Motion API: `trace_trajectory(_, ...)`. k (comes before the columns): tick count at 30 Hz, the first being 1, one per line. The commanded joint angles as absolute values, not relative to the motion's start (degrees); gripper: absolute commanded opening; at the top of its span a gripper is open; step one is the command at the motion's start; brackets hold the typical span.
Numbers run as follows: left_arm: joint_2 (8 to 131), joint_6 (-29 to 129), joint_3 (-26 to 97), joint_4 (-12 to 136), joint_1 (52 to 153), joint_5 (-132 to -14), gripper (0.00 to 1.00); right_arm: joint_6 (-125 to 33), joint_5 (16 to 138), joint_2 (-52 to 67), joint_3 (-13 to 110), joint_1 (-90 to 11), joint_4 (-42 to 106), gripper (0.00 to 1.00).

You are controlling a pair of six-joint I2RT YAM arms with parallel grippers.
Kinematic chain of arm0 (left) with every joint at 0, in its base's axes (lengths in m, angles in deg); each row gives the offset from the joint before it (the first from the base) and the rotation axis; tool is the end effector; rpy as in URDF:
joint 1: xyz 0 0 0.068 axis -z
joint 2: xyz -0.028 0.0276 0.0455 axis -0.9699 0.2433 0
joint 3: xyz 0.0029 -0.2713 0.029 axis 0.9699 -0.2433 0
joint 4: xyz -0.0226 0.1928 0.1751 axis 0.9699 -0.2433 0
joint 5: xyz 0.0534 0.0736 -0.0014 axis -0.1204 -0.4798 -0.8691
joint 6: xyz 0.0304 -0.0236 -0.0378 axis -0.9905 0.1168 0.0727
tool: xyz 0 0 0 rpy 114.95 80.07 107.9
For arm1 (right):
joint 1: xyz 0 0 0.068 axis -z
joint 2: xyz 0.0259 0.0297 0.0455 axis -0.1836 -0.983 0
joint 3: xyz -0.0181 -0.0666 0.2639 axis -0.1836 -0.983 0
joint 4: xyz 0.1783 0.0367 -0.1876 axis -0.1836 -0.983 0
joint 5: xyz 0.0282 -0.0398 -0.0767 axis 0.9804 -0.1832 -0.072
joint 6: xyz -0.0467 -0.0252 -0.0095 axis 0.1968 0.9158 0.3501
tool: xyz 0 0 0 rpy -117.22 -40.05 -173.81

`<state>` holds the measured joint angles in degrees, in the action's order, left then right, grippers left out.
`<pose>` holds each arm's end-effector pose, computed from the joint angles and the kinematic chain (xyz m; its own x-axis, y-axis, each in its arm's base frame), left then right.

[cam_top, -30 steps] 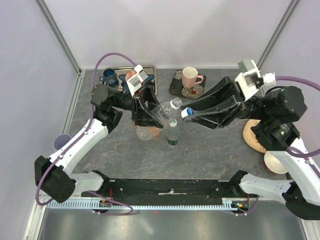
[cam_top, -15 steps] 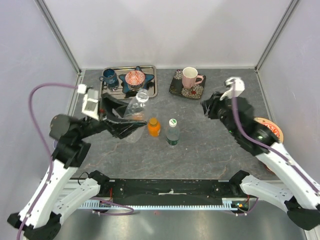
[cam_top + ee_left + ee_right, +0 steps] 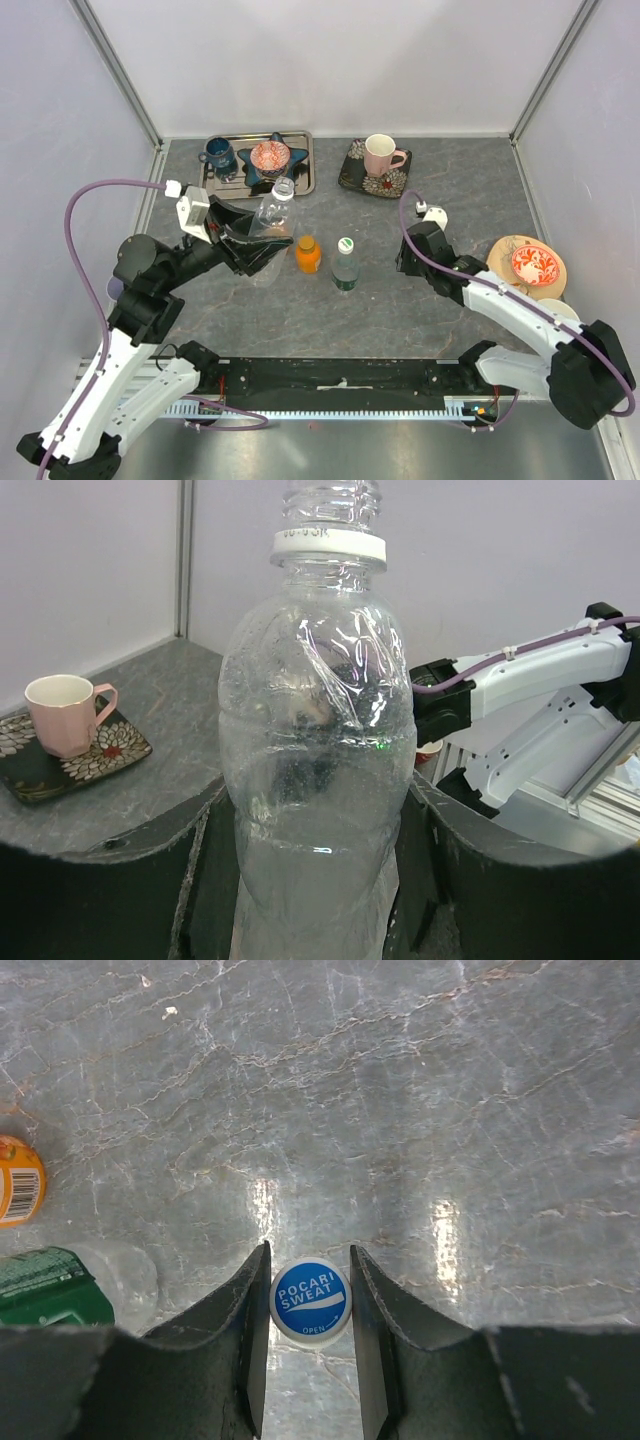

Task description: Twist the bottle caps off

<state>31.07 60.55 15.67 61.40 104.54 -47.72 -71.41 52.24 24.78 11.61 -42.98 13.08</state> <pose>0.1055 -0.0802 0.4236 -0.0980 -0.3033 -0.9478 0.8960 0.3876 -0.2166 0.1982 0.1133 0.2238 -0.6800 0.1751 -0.7120 0.0363 0.9779 0.2059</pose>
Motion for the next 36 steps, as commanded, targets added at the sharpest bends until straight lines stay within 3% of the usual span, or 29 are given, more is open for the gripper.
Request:
trace_trajectory(1, 30.25, 58.79, 14.73, 62.23, 104.39, -48.94, 0.37, -73.08, 53.89, 21.38, 9.26, -42.92, 21.05, 0.0)
trace_trajectory(14, 31.57, 59.5, 12.35, 64.25, 104.39, -48.85, 0.37, -72.65, 56.88, 12.41, 5.91, -43.01, 24.13, 0.02)
trace_trajectory(15, 31.74, 59.58, 12.35, 64.25, 104.39, -48.76, 0.37, -72.65, 57.23, 12.24, 5.82, -43.01, 24.04, 0.08)
trace_trajectory(16, 31.75, 59.58, 12.35, 64.34, 104.39, -48.76, 0.37, -72.65, 57.58, 12.15, 5.74, -42.93, 24.04, 0.25)
trace_trajectory(18, 31.92, 59.5, 12.35, 64.34, 104.39, -48.68, 0.37, -72.73, 58.11, 12.32, 5.47, -43.01, 23.78, 0.38)
trace_trajectory(19, 31.83, 59.5, 12.26, 64.34, 104.48, -48.67, 0.37, -72.91, 58.2, 12.5, 5.3, -43.01, 23.6, 0.5)
trace_trajectory(22, 32.01, 59.5, 12.09, 64.34, 104.39, -48.59, 0.37, -73.08, 57.24, 13.46, 5.64, -43.01, 22.12, 0.64)
trace_trajectory(30, 32.18, 59.06, 12.17, 64.34, 104.39, -48.76, 0.38, -72.82, 52.06, 22.75, 13.01, -42.93, 14.56, 0.78)
trace_trajectory(36, 35.42, 58.97, 14.37, 64.08, 104.39, -46.84, 0.38, -69.84, 48.34, 28.84, 37.17, -42.92, 4.36, 0.8)
